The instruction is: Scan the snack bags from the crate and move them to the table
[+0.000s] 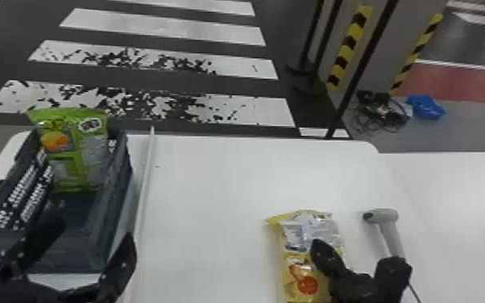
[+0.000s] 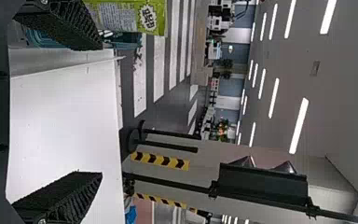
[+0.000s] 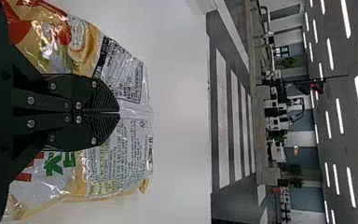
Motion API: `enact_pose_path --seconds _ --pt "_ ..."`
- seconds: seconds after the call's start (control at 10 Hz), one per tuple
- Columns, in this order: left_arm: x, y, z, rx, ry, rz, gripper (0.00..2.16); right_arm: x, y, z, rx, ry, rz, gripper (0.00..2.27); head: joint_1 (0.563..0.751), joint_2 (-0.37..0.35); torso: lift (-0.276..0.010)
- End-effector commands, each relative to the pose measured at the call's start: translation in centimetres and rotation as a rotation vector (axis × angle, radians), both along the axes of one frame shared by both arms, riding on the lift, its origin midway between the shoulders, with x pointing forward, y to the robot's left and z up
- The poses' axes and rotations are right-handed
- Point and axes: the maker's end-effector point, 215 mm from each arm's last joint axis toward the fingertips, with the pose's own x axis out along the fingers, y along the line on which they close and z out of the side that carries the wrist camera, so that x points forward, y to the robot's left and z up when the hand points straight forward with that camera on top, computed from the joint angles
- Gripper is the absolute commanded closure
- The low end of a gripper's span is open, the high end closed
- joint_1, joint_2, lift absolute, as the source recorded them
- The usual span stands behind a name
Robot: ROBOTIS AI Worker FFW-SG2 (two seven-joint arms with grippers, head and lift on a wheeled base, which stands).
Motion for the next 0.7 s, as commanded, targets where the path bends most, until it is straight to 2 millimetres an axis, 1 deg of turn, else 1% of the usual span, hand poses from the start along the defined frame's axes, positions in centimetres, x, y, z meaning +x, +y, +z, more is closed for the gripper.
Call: enact_pose_path --seconds 0.0,0.2,0.3,0.5,0.6 --pt "-0.3 0.0 0.5 -0.008 -0.014 0.000 0.03 0.1 0.0 0.1 0.002 -0.007 -0.002 2.24 0.695 -0.202 -0.095" --pt "-0.9 0.2 1.1 -0.015 -0.040 0.007 0.03 0.1 0.2 0.1 0.003 -0.011 0.004 2.24 0.695 -0.205 -0.095" --pt "-0.9 0.3 1.2 -0.018 -0.045 0.010 0.03 0.2 0.1 1.2 0.013 -0.036 -0.003 2.24 0.695 -0.204 -0.095" --pt "-0.9 0.2 1.7 -0.021 -0.059 0.011 0.03 0.1 -0.8 4.8 0.030 -0.067 -0.016 2.24 0.695 -0.202 -0.095" --pt "-0.7 0.1 2.0 -0.026 -0.067 0.011 0.03 0.0 -1.6 5.5 0.040 -0.027 -0.021 2.24 0.695 -0.209 -0.095"
